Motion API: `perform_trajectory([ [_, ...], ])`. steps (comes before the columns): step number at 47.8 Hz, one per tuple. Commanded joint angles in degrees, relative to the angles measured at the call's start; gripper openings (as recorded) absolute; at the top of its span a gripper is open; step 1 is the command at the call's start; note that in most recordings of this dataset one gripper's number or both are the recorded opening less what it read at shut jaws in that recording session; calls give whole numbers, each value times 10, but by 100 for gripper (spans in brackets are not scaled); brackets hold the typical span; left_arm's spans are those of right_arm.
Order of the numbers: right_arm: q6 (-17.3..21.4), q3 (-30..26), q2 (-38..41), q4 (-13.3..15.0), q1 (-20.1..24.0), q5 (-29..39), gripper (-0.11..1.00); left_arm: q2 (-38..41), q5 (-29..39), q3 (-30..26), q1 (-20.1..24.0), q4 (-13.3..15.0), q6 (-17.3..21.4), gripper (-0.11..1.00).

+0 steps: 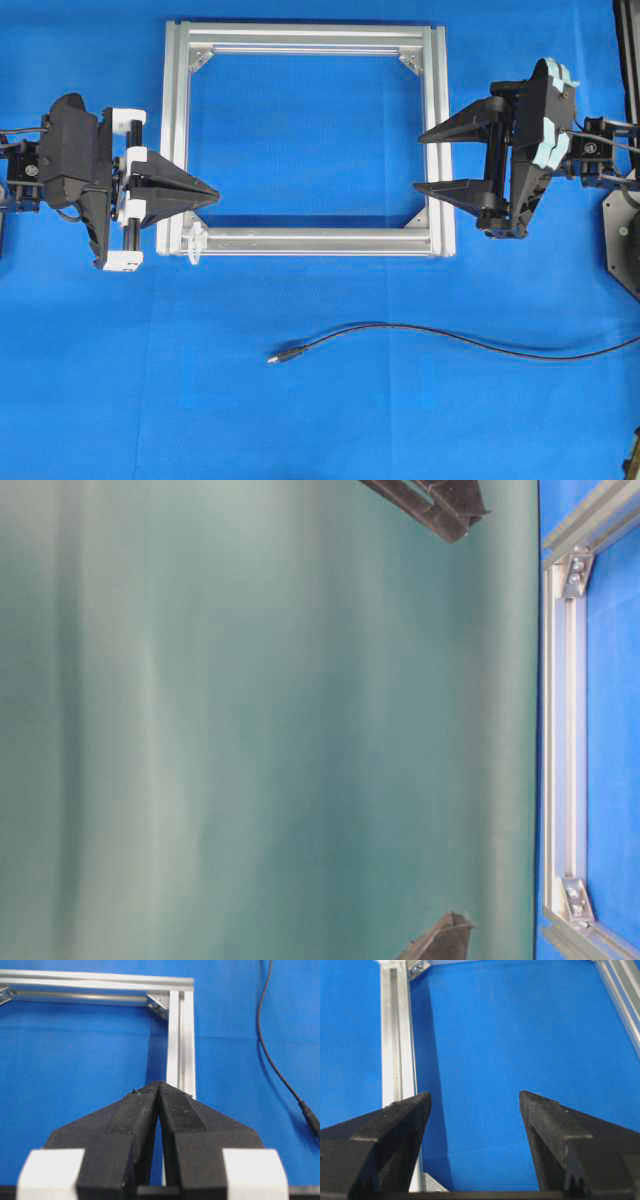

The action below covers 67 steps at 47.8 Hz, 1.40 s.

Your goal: Insert the wire through the string loop located on the left side.

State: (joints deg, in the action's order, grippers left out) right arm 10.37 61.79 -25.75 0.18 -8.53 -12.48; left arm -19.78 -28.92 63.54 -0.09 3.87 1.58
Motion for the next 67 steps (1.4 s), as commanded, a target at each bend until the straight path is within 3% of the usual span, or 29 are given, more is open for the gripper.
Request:
perform_trajectory([
  [1, 0, -14, -2, -1, -3, -5, 65, -3, -4, -14, 1, -2, 1, 0],
  [54, 0, -14, -2, -1, -2, -6, 65, -3, -4, -14, 0, -2, 1, 0],
  [67, 0, -14, -2, -1, -3, -6, 65, -3, -6, -15, 23, -2, 8, 0],
])
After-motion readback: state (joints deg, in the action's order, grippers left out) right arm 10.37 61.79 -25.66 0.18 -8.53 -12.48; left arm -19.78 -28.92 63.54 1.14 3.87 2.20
